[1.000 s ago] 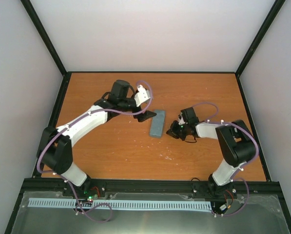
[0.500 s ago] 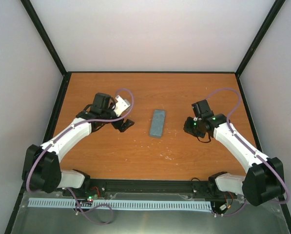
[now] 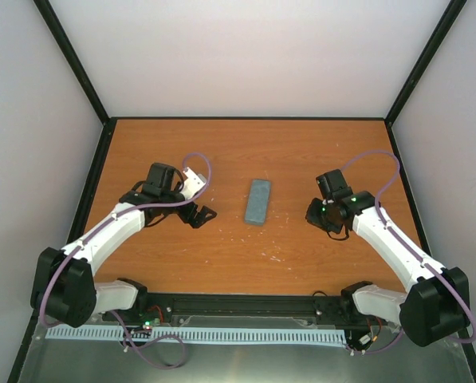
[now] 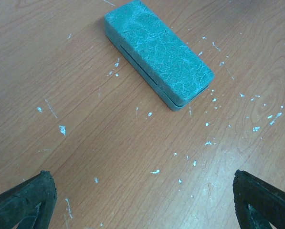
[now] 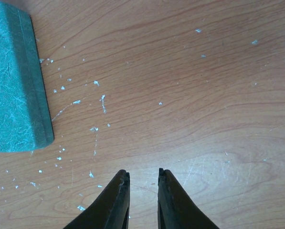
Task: Organize the sunglasses
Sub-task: Reset both arms
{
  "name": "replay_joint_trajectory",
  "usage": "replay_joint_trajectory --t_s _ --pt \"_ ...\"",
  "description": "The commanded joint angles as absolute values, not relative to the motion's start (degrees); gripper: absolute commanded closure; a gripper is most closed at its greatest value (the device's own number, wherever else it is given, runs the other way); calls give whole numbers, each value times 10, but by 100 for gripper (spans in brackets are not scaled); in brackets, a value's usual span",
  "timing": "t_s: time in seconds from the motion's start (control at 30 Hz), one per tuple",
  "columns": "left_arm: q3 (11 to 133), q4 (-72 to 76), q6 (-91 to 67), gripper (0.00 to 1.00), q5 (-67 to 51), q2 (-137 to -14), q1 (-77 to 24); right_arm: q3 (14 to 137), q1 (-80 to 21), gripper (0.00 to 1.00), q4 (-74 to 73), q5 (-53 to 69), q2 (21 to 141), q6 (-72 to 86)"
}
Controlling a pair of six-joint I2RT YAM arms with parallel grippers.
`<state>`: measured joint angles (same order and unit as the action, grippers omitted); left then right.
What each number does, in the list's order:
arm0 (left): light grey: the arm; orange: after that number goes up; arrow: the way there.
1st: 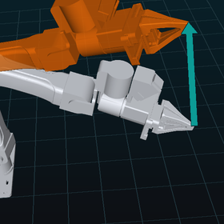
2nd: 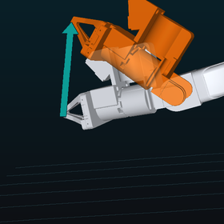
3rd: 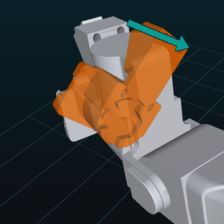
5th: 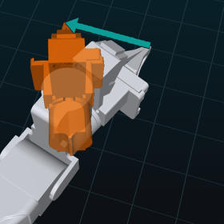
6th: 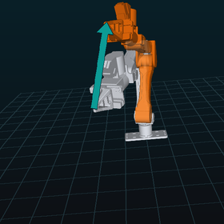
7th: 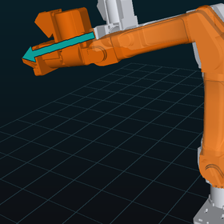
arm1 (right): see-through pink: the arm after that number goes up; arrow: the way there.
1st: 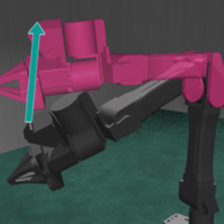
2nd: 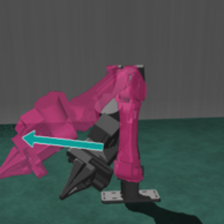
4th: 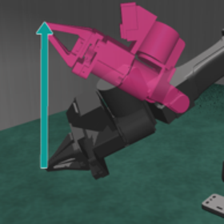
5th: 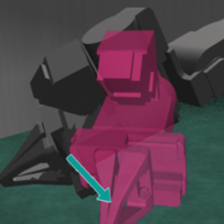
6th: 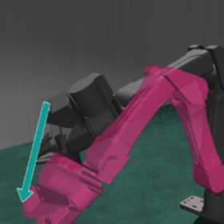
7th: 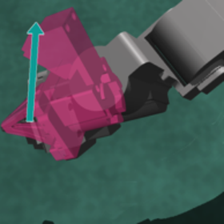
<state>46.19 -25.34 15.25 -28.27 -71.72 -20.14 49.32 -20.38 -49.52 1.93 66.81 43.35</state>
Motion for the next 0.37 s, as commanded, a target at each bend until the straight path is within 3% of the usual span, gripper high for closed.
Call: replay_joint_trajectory --t_s 0.0,0.33 --pt "461 -250 146 0 -305 -712 -200 486 -202 83 -501 1 662 447" --pt "470 -251 160 0 -314 -734 -200 478 -202 81 -489 3 669 457"
